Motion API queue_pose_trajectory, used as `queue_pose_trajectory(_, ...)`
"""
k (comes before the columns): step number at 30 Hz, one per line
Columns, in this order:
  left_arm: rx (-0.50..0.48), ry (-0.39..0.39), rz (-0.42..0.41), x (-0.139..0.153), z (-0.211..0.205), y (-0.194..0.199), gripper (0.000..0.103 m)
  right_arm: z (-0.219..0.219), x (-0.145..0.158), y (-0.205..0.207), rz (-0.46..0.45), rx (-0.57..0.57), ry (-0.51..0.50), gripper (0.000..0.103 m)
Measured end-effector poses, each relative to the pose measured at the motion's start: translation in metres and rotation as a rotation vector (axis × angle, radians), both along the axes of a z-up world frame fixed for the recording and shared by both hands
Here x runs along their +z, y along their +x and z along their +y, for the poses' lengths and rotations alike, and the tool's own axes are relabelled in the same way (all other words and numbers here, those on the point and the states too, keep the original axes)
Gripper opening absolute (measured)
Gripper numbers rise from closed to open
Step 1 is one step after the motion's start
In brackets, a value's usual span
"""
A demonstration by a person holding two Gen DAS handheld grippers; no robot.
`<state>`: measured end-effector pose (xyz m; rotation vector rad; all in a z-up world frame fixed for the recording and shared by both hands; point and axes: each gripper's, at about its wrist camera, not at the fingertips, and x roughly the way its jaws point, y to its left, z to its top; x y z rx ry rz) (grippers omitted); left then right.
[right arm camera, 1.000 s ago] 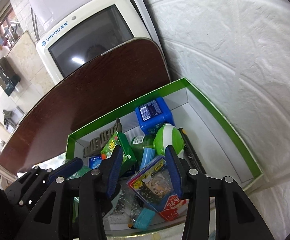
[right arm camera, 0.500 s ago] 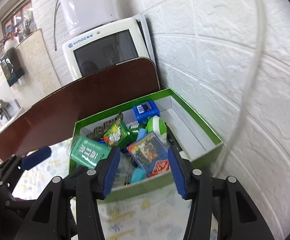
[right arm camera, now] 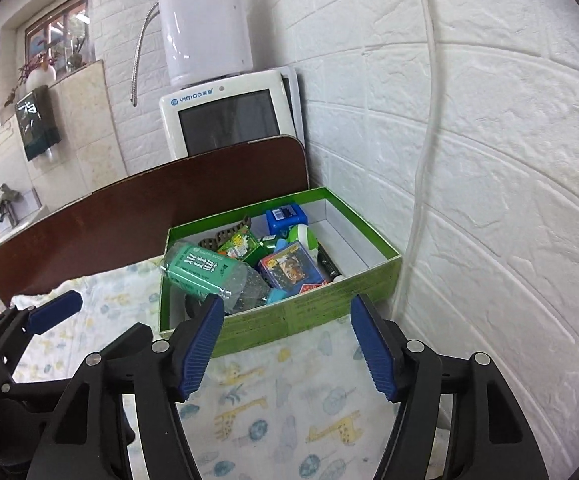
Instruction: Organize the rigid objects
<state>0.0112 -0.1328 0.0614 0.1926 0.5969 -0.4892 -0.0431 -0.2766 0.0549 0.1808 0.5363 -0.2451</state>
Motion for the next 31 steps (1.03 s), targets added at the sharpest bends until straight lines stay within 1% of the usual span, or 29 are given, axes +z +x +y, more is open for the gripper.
queue_pose_trajectory(3,0.010,-0.021,0.005,0.003,0.008,-0.004,0.083,0.001,0.000,-0.009,-0.003,-0.023,-0.016,0.069)
queue_pose_trajectory(6,0.012,-0.032,-0.008,0.007,0.011,-0.009,0.083,-0.001,0.000,-0.013,0.004,-0.029,-0.009,0.069)
queue_pose_trajectory(11,0.002,-0.021,-0.019,0.007,0.008,-0.015,0.083,0.002,0.001,-0.016,0.011,-0.028,-0.020,0.069)
queue_pose_trajectory(18,-0.012,-0.007,-0.011,0.004,0.001,-0.017,0.083,0.000,-0.005,-0.017,0.030,-0.031,-0.002,0.069)
queue_pose_trajectory(31,-0.019,-0.005,-0.007,0.001,-0.003,-0.018,0.083,-0.002,-0.010,-0.016,0.046,-0.035,0.009,0.069)
